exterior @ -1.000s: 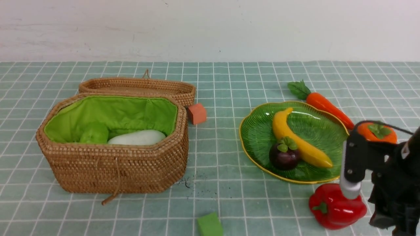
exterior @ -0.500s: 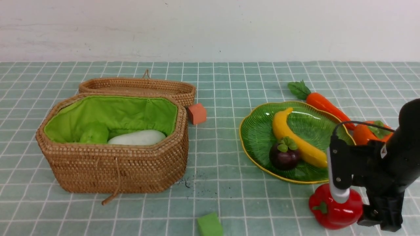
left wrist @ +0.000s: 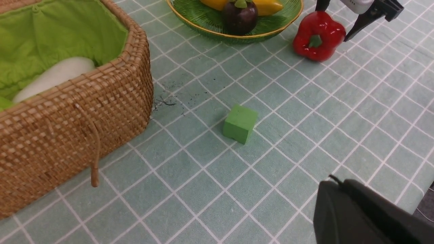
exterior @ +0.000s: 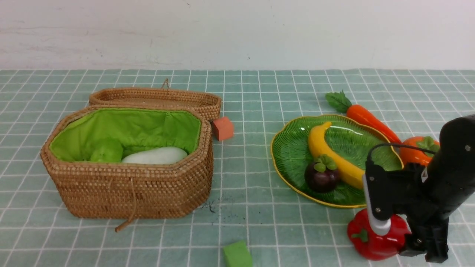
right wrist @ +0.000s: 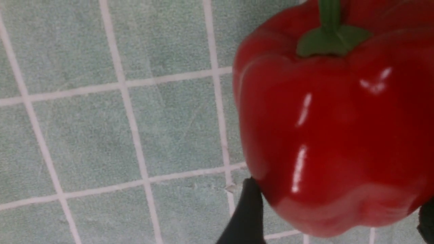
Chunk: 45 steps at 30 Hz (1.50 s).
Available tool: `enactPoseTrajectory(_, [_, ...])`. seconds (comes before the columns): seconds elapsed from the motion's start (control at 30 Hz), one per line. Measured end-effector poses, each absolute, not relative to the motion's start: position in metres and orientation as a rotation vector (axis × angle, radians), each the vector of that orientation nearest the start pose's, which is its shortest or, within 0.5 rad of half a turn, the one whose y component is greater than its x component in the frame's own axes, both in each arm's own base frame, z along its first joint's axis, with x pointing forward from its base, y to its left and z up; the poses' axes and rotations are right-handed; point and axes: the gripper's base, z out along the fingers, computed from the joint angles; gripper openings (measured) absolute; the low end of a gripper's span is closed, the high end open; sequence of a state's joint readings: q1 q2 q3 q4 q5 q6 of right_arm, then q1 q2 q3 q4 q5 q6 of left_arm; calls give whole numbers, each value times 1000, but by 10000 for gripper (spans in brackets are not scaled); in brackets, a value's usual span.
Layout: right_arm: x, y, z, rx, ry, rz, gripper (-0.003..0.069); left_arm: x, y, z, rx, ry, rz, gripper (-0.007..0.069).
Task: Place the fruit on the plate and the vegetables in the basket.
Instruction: Grab a mountain bell pepper with your right arm and put it into the left basket
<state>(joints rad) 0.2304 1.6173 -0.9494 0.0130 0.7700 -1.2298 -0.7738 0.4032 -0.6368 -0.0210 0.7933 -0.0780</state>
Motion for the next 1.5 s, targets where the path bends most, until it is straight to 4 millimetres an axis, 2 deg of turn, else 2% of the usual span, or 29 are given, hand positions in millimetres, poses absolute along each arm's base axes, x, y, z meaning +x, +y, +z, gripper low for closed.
enactPoseTrajectory(0.27, [288, 69, 186, -1958, 2219, -118, 591, 49, -49, 332, 689, 1918, -568, -13])
enactPoseTrajectory(0.73, [288, 72, 186, -1915, 2227, -83, 563, 51, -53, 343, 640, 1805, -624, -13])
enactPoseTrajectory(1.03, [288, 73, 186, -1890, 2238, -56, 431, 51, -53, 344, 632, 1789, -634, -13])
enactPoseTrajectory(1.17, [288, 73, 186, -1881, 2247, -51, 405, 51, -53, 344, 632, 1791, -635, -13])
enactPoseTrajectory(1.27, [286, 73, 186, -1851, 2294, -27, 429, 51, -53, 343, 635, 1799, -632, -13])
enactPoseTrajectory(1.5, [281, 77, 195, -1707, 2359, 55, 634, 51, -53, 342, 640, 1811, -630, -13])
